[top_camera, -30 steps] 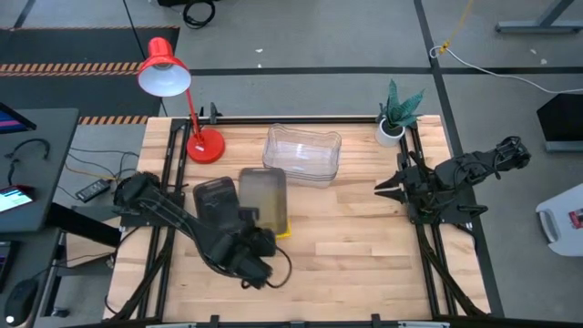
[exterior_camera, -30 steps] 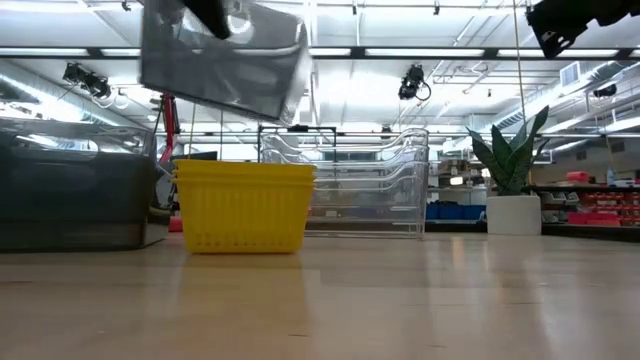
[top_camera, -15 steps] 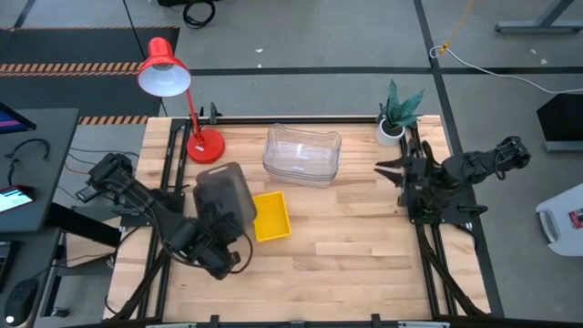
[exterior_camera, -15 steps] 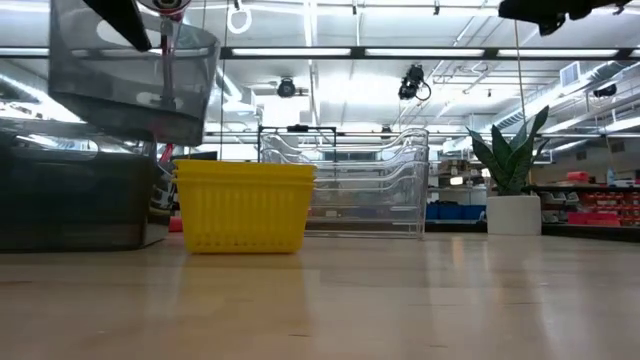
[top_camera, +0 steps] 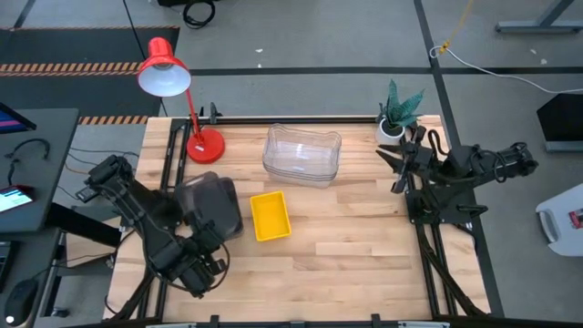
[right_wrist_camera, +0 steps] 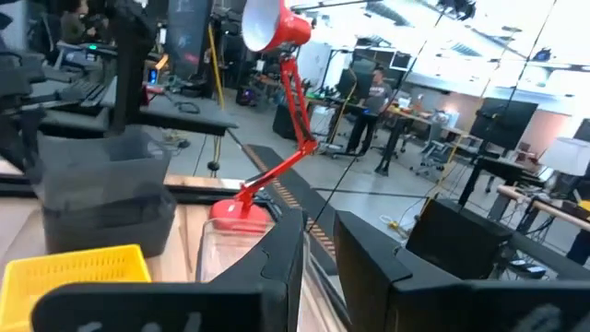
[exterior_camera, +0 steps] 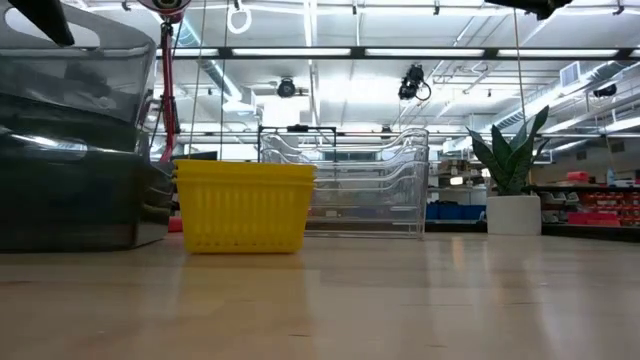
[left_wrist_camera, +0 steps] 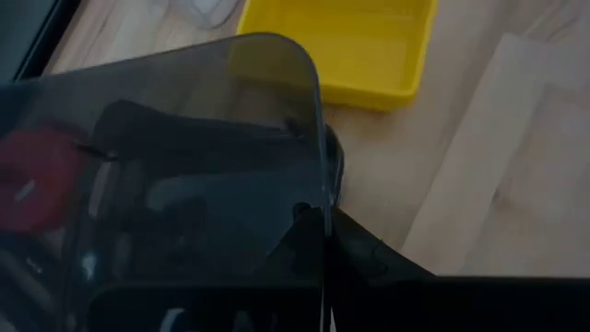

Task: Stack baskets by color
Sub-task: Stack the right black bin on the top of the stacked black bins

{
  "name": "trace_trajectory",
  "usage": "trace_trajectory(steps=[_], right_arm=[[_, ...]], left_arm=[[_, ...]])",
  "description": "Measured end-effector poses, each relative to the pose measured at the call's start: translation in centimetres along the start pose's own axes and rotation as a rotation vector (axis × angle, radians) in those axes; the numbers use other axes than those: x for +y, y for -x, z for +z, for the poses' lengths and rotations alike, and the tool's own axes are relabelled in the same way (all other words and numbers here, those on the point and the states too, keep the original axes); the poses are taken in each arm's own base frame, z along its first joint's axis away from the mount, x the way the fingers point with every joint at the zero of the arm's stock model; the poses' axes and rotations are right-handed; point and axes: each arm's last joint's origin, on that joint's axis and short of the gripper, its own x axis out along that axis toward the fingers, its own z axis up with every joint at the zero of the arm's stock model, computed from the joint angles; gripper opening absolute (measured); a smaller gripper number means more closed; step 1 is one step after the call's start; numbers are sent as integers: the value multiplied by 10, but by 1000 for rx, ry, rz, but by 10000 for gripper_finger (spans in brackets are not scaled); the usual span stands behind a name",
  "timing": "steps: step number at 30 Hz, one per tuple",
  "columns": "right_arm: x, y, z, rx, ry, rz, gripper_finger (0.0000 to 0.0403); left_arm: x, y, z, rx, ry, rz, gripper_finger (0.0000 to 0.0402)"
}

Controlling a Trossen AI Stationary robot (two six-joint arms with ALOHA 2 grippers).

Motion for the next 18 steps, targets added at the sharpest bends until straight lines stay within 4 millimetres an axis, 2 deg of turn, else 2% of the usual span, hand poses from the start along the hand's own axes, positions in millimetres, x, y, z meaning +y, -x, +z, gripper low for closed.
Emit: trace_trajectory(steps=[3, 11, 18], right_arm=[[-1, -5, 2, -16, 1, -5, 71], [2, -21, 0, -6, 12, 3, 71], [3, -30, -4, 20, 3, -13, 71]], left_arm=[[-1, -4, -4, -2, 18, 7, 4], [-3, -37, -27, 6, -68, 44, 3], [-7, -39, -29, 28, -57, -5, 13]])
